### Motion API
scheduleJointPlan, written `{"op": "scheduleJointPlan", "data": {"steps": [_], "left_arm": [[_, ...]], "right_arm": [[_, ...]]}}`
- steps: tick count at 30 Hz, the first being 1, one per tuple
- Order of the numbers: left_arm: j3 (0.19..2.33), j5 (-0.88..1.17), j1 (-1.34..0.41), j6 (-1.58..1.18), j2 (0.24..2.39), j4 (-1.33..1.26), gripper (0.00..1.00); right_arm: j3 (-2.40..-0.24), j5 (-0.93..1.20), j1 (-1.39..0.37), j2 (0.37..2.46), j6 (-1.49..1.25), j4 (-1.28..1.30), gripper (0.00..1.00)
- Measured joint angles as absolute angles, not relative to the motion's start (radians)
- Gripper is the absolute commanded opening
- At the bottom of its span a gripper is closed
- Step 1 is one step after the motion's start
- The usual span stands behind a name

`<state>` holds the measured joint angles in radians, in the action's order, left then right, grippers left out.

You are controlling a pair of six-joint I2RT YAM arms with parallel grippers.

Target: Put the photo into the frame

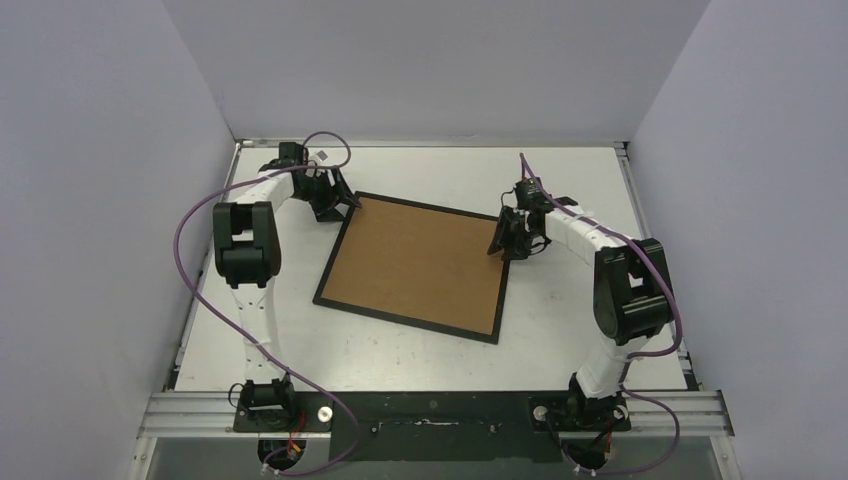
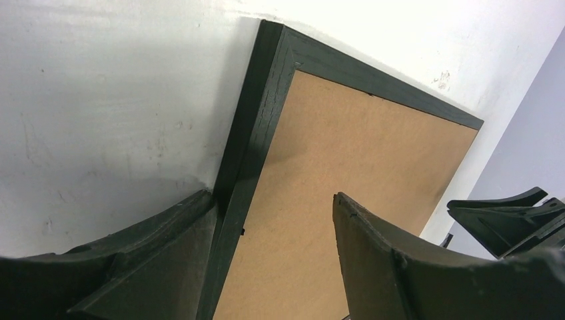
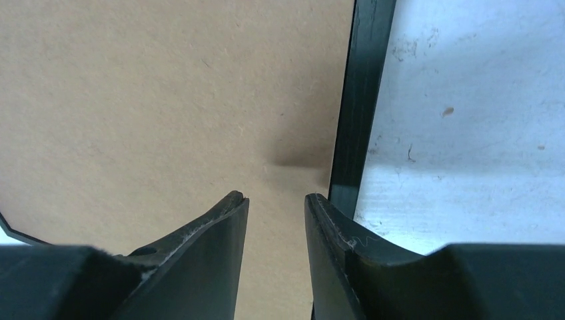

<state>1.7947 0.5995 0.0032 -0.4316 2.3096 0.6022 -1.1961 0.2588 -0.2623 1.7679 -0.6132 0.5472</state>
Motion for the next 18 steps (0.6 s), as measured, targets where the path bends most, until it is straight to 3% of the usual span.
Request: {"op": "scheduleJointPlan", "data": {"steps": [18], "left_arm": [[1.775, 0.598, 0.003, -0.433, 2.298, 0.603, 0.63]], "right_arm": [[-1.196, 0.252, -0.270, 1.810, -0.584, 0.623, 0.34]]}}
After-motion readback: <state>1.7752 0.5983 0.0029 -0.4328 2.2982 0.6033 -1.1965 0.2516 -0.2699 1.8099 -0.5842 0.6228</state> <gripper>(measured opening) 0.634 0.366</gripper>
